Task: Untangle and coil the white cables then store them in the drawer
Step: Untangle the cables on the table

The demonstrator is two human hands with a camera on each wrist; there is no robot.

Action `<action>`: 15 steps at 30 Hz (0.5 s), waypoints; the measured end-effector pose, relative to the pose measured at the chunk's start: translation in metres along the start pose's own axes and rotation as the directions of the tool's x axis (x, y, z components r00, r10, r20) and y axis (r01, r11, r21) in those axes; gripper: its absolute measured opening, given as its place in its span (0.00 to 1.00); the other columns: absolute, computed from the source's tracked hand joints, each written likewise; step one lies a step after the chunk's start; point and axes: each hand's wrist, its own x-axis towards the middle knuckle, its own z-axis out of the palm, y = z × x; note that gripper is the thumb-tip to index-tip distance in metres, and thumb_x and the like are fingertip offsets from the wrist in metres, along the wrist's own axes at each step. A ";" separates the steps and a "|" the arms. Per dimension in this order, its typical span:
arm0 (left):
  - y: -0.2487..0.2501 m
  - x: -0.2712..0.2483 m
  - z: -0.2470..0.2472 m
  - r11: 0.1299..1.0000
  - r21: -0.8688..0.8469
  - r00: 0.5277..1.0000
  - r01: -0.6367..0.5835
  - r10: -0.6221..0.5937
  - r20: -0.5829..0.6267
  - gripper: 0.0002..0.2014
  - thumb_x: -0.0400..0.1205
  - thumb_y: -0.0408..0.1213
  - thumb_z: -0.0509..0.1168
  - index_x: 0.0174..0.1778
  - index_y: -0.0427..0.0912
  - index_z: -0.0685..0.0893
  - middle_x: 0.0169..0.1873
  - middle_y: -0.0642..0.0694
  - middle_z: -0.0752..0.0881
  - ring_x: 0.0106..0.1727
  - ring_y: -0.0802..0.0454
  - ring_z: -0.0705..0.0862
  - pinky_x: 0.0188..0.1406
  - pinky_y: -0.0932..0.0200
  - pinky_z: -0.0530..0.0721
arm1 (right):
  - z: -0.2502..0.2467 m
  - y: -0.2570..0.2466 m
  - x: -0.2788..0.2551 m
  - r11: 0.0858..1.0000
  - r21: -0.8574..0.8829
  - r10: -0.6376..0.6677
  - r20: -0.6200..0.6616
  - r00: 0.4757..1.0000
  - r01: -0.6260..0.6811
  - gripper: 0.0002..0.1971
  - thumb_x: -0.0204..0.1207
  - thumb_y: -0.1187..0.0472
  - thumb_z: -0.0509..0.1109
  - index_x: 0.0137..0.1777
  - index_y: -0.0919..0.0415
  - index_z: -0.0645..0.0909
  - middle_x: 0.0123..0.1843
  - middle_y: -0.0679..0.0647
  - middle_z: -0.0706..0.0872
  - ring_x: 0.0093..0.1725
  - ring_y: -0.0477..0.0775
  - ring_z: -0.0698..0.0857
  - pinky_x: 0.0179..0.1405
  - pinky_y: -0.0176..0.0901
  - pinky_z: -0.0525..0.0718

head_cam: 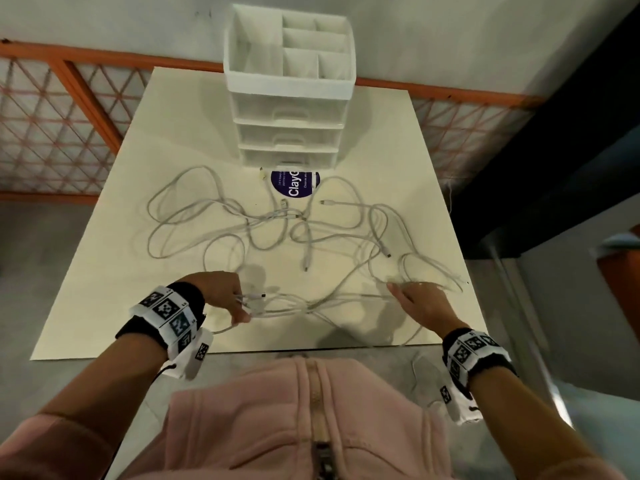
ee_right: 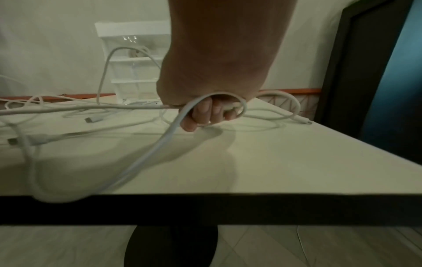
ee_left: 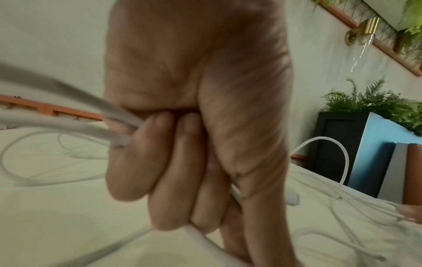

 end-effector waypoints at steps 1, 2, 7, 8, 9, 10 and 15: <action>0.002 -0.001 0.002 1.000 0.018 1.000 0.010 -0.009 -0.010 0.13 0.70 0.53 0.76 0.26 0.49 0.87 0.24 0.49 0.78 0.29 0.55 0.72 0.31 0.60 0.66 | 0.003 0.001 0.000 1.000 0.003 -0.014 -0.011 1.000 0.014 0.26 0.81 0.41 0.57 0.28 0.59 0.74 0.34 0.56 0.83 0.45 0.63 0.85 0.37 0.46 0.74; 0.004 -0.001 0.003 0.999 0.038 0.999 0.024 -0.023 -0.024 0.14 0.70 0.52 0.76 0.25 0.48 0.85 0.22 0.50 0.77 0.27 0.56 0.71 0.29 0.60 0.65 | 0.004 0.001 0.000 1.000 0.003 -0.025 0.000 1.000 0.025 0.24 0.79 0.43 0.61 0.27 0.57 0.72 0.34 0.55 0.80 0.45 0.63 0.85 0.37 0.45 0.71; 0.002 0.000 0.001 0.997 0.060 0.998 0.057 -0.055 -0.034 0.13 0.69 0.50 0.77 0.33 0.44 0.87 0.28 0.50 0.80 0.32 0.53 0.76 0.31 0.59 0.69 | -0.007 -0.023 0.017 0.981 -0.051 -0.191 -0.054 0.980 0.188 0.07 0.70 0.54 0.73 0.42 0.54 0.78 0.48 0.51 0.83 0.55 0.56 0.79 0.53 0.48 0.70; 0.000 0.000 0.000 0.998 0.039 0.998 0.055 -0.054 -0.033 0.14 0.69 0.50 0.77 0.35 0.43 0.87 0.30 0.49 0.80 0.34 0.53 0.76 0.33 0.59 0.69 | -0.010 -0.032 0.023 0.974 -0.027 -0.224 -0.067 0.972 0.223 0.07 0.70 0.57 0.72 0.46 0.55 0.79 0.49 0.51 0.83 0.55 0.55 0.79 0.52 0.46 0.69; 0.000 -0.002 0.000 0.999 0.015 0.998 0.046 -0.046 -0.036 0.14 0.69 0.51 0.77 0.34 0.43 0.87 0.28 0.48 0.79 0.32 0.53 0.75 0.31 0.59 0.68 | -0.012 -0.042 0.028 0.965 0.028 -0.259 -0.063 0.964 0.261 0.07 0.71 0.61 0.71 0.48 0.57 0.80 0.50 0.52 0.83 0.55 0.55 0.80 0.49 0.44 0.70; 0.000 -0.003 -0.001 0.999 -0.010 0.998 0.031 -0.031 -0.045 0.14 0.70 0.51 0.76 0.30 0.44 0.86 0.24 0.49 0.76 0.27 0.56 0.72 0.28 0.60 0.65 | -0.012 -0.054 0.032 0.950 0.083 -0.300 -0.037 0.953 0.302 0.08 0.72 0.64 0.70 0.51 0.58 0.81 0.51 0.53 0.83 0.54 0.56 0.81 0.47 0.42 0.72; -0.001 -0.006 -0.001 0.998 -0.063 0.995 -0.017 0.010 -0.097 0.11 0.73 0.50 0.74 0.34 0.45 0.89 0.22 0.54 0.76 0.26 0.60 0.71 0.27 0.61 0.66 | 0.007 -0.094 0.047 0.896 0.060 -0.444 0.120 0.888 0.440 0.18 0.74 0.76 0.60 0.58 0.59 0.82 0.56 0.56 0.81 0.57 0.55 0.79 0.46 0.47 0.76</action>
